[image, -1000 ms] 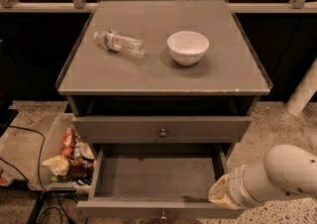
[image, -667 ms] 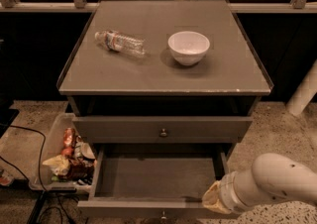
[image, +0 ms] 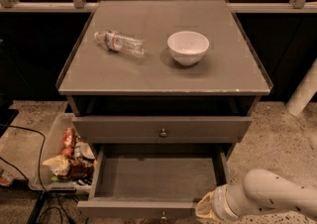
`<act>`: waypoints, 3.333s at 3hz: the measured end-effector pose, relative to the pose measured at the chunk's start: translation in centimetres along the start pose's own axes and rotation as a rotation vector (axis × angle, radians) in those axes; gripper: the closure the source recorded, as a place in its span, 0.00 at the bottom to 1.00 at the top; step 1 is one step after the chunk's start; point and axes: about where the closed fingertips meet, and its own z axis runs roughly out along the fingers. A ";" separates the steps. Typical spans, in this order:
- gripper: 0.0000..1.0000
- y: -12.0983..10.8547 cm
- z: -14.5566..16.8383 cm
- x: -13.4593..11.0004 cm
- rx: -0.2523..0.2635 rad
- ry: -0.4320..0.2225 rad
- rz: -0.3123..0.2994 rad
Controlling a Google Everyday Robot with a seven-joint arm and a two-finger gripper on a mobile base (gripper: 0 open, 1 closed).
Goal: Close middle drawer
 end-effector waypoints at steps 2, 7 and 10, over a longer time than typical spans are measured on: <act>1.00 1.5 4.8 2.3 -0.038 0.011 -0.043; 0.00 0.0 5.8 2.2 -0.044 0.028 -0.051; 0.64 -13.1 4.4 0.3 0.117 -0.011 -0.058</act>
Offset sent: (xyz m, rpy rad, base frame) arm -0.0198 0.0115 -0.0789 -0.0328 -0.0040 0.0829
